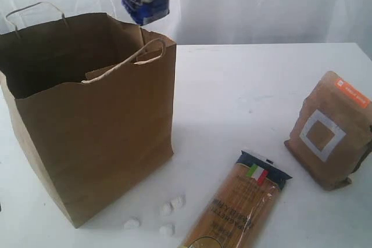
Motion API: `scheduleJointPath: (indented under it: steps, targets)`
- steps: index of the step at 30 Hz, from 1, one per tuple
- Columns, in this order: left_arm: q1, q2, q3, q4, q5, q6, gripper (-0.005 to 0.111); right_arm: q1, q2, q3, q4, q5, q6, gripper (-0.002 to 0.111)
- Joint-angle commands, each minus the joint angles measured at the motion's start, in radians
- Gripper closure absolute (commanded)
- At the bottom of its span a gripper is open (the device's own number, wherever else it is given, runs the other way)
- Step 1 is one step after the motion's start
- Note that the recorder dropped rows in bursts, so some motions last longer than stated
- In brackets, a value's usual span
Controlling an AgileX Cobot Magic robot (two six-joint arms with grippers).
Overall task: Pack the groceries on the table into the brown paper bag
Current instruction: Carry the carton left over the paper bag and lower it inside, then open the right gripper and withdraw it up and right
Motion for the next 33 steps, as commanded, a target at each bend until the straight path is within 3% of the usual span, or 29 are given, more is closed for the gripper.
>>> scheduleJointPath:
  steps: [1, 14, 28, 30, 33]
  targets:
    - [0.002, -0.005, 0.003, -0.001, -0.004, -0.005, 0.106, 0.039, 0.068, -0.037, -0.020, -0.023, -0.006, 0.108]
    - [0.002, -0.005, 0.003, -0.001, -0.004, -0.005, 0.106, 0.084, 0.311, -0.211, -0.016, -0.041, -0.011, 0.108]
    - [0.002, -0.005, 0.003, -0.001, -0.004, -0.005, 0.106, 0.082, 0.481, -0.278, 0.007, -0.037, -0.008, 0.108]
    - [0.002, -0.005, 0.003, -0.001, -0.004, -0.005, 0.106, 0.082, 0.483, -0.278, 0.007, -0.035, -0.008, 0.106]
    - [0.002, -0.005, 0.003, -0.001, -0.004, -0.005, 0.106, 0.082, 0.483, -0.278, 0.007, -0.035, -0.008, 0.094]
